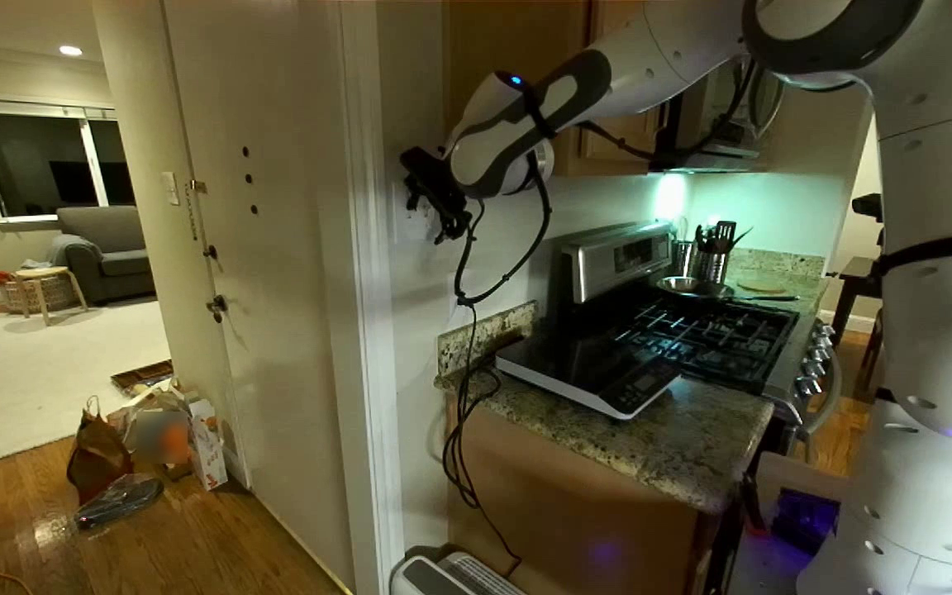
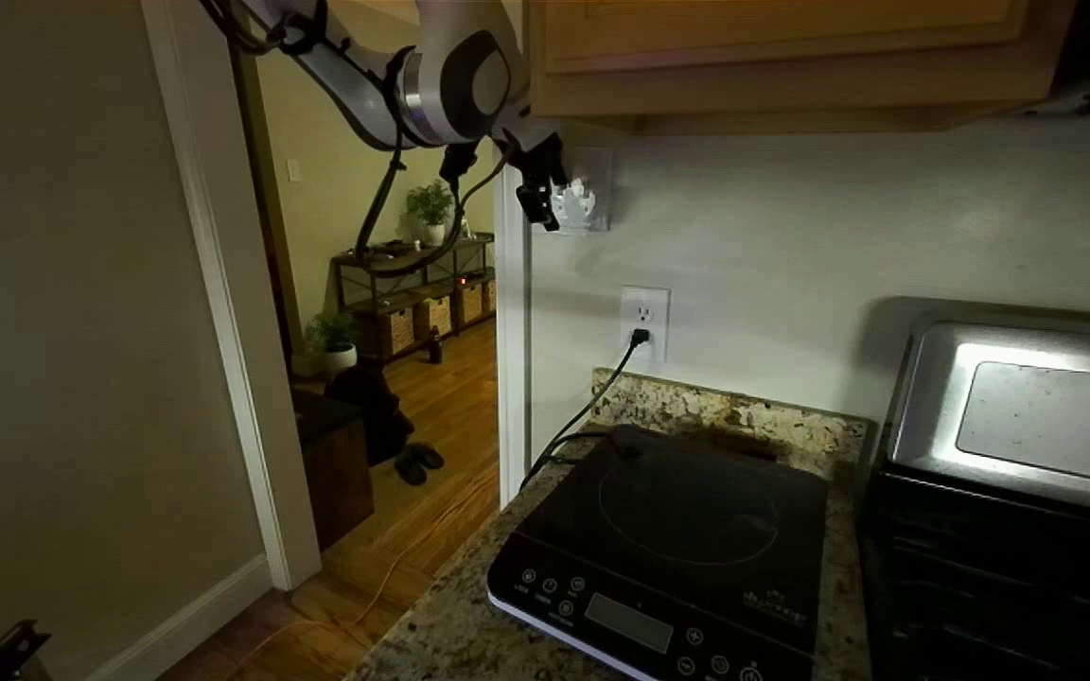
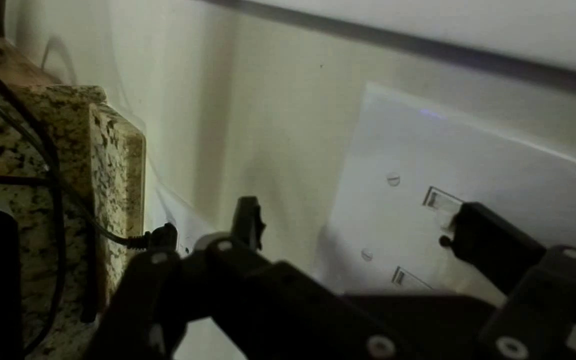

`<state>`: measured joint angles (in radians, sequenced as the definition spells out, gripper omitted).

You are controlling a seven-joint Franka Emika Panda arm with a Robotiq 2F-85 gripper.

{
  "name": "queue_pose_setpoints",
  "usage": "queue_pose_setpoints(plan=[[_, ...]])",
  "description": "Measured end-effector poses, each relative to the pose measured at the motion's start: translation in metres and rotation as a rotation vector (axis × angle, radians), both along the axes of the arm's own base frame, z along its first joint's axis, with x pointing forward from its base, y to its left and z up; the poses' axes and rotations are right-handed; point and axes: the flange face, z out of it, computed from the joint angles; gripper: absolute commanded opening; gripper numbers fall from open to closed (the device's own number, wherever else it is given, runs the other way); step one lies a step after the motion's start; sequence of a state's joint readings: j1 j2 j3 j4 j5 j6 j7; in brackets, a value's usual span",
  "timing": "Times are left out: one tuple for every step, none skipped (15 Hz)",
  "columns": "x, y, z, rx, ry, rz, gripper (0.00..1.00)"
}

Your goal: Turn off the left light switch

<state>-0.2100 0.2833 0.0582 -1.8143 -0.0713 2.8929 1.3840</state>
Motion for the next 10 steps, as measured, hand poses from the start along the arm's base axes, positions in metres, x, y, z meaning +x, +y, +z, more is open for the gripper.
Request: queue_pose_setpoints(plan=[[0.001,-0.002,-0.004,0.001,0.023,-0.004,1.0],[0.002,-0.005,-0.008,0.0,0.043,-0.006,1.0],[0.004,-0.007,-0.013,-0.003,0.064,-0.007,1.0],[0.004,-0.008,-0.021,-0.006,0.096,-0.007,1.0],[0.005,-0.009,-0.028,-0.009,0.116,-0.006,1.0],[0.004,-0.009,-0.031,-0.012,0.131,-0.005,1.0],[0.005,-0.009,-0.034,-0.016,0.145,-0.001,1.0],[0.005,-0.005,-0.036,-0.027,0.156,0.014,1.0],[0.006,0.001,-0.036,-0.039,0.165,0.042,1.0],[0.006,0.011,-0.036,-0.049,0.177,0.082,1.0]])
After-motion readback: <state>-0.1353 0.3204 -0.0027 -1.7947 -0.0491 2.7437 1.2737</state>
